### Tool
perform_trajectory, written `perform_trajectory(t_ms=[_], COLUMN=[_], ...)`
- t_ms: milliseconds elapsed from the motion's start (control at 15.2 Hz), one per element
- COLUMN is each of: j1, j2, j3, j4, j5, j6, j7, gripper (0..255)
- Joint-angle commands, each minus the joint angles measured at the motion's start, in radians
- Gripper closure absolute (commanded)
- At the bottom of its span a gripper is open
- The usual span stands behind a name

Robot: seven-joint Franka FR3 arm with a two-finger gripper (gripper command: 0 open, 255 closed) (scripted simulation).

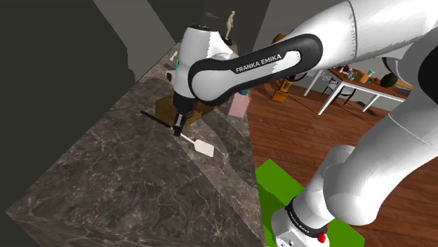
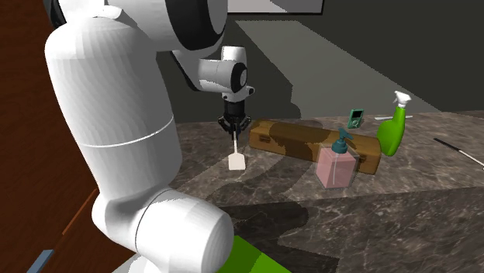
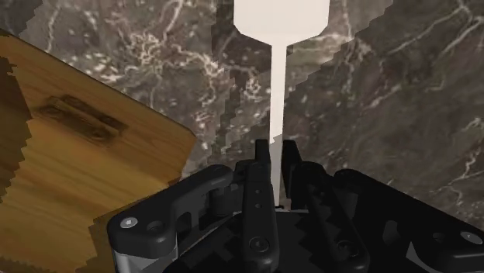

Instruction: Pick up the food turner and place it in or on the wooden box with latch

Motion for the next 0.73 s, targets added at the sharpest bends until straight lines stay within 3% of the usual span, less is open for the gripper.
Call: perform_trajectory(t_ms=[0, 660], j1=[-0.001, -0.002], j2=[-0.015, -0.071], j3=[-0.002, -0.006], j4=[0.015, 0.095], j5=[0.003, 0.010], j6=[-0.030, -0.166], j7=[-0.003, -0.007], gripper=[255, 255])
